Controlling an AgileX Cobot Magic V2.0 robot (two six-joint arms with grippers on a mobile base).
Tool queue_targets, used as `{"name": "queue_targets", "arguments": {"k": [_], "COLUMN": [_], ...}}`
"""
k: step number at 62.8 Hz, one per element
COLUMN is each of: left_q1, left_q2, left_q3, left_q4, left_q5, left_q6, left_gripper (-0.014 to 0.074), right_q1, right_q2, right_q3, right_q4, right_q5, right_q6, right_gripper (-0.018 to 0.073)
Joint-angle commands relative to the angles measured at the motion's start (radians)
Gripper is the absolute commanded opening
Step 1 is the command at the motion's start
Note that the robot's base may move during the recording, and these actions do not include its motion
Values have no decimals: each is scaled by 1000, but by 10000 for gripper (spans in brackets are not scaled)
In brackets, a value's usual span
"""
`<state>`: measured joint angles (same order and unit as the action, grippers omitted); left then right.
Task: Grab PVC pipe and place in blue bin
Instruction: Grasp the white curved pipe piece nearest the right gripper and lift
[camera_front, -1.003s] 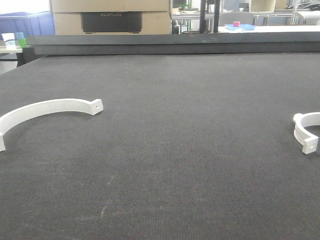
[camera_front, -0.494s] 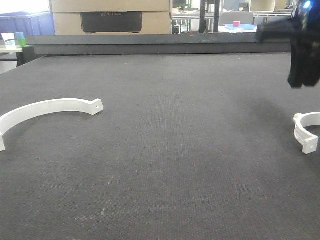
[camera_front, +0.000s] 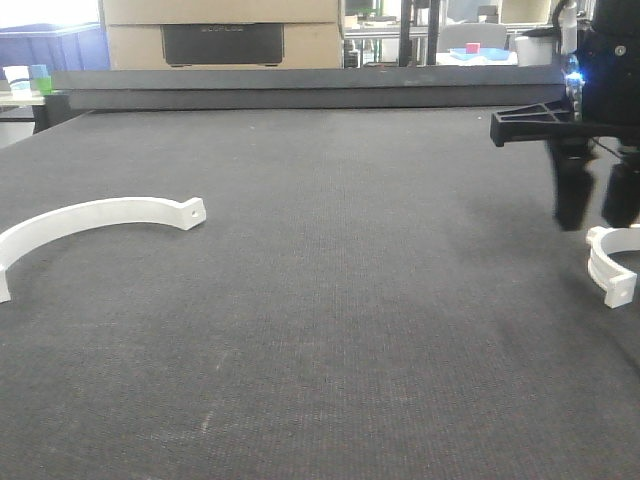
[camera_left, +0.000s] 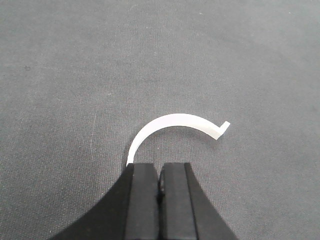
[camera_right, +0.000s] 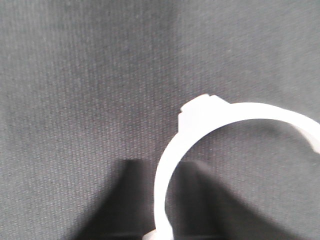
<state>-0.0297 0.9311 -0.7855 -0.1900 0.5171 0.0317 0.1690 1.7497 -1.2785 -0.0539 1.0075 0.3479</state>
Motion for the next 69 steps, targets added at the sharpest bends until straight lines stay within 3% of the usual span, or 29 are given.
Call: {"name": "queue_targets", "arguments": {"k": [1, 20, 45, 49, 57, 69], "left_q1": [-6, -6, -6, -6, -6, -6], "left_q2": [1, 1, 1, 1, 1, 53], "left_q3": [-1, 14, 14, 14, 14, -97], "left_q4": [3, 3, 3, 3, 1, 0], "left_q5": [-8, 25, 23, 25, 38, 235], "left_q6": [1, 1, 1, 1, 1, -11], "left_gripper": [-111, -111, -111, -111, -111, -111], "right_q1": [2, -28, -28, -28, -28, -22], "right_q2": [10, 82, 114, 114, 114, 75], "right_q3": [-9, -9, -9, -9, -9, -21], "right_q4": [-1, 1, 9, 9, 2, 2], "right_q5": [-1, 2, 1, 23, 43, 117], "right_q6": [3, 18, 28, 28, 28, -60], "right_gripper": [258, 140, 123, 76, -166, -167]}}
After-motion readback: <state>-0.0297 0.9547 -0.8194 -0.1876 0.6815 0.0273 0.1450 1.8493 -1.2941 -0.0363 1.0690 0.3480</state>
